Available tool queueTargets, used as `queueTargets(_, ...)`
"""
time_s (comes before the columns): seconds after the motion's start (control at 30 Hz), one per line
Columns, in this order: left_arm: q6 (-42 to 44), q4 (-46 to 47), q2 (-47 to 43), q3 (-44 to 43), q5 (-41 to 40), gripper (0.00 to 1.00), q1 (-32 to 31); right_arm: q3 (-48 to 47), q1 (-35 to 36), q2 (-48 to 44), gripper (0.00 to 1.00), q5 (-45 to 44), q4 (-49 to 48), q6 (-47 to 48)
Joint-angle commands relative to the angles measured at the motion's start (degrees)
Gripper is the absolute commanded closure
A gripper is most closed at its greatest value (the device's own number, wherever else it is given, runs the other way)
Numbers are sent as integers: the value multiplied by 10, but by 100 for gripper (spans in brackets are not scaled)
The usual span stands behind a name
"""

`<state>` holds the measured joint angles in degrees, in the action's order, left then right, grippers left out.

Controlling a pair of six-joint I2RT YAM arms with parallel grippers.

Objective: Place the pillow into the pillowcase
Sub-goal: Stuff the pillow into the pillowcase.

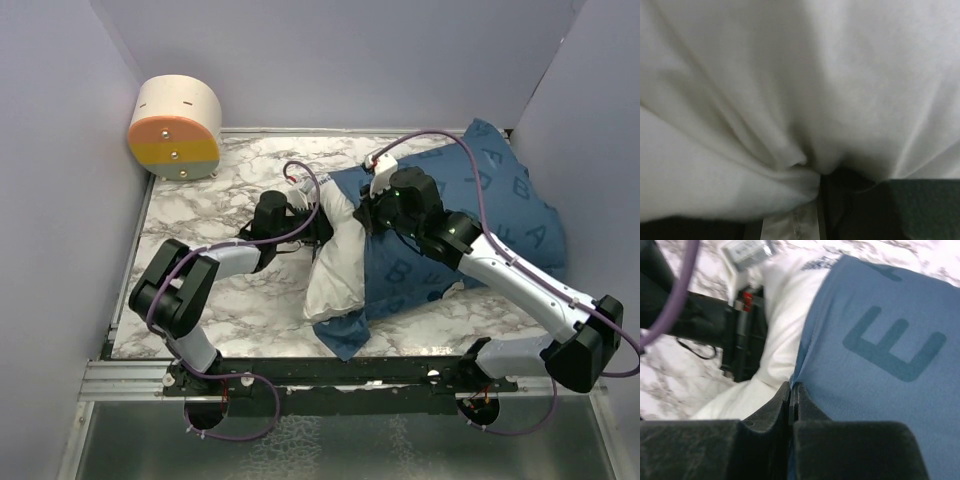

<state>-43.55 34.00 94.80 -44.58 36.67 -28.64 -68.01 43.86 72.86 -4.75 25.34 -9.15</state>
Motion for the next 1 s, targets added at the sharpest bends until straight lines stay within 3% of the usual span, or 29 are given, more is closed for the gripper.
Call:
queueTargets(0.0, -45, 166, 7, -31, 49, 61, -41, -54, 19, 53, 99, 244, -171, -75)
queueTargets(0.2, -170, 421, 40, -16, 65, 62, -53, -89, 19, 93, 99, 319, -217, -114)
queueTargets(0.4, -286, 669, 71, -5, 46, 62, -55, 3, -17, 81, 99, 326, -258, -136)
queueTargets(0.43, -294, 678, 78, -8, 46, 62, -57, 12, -29, 83, 99, 331, -264, -139)
queueTargets(0.63, -252, 645, 53, 4, 64, 63, -64, -4, -118, 102, 99, 375, -291, -156)
queueTargets(0.8, -53, 297, -46, -99, 83, 62, -72, -227, -131, 187, 99, 378, -218, -140)
queueTargets(0.9, -17, 231, -77, -101, 72, 62, -73, -320, -135, 236, 99, 386, -197, -142)
queueTargets(0.97, -10, 232, -89, -71, 53, 62, -73, -322, -135, 251, 99, 407, -215, -160)
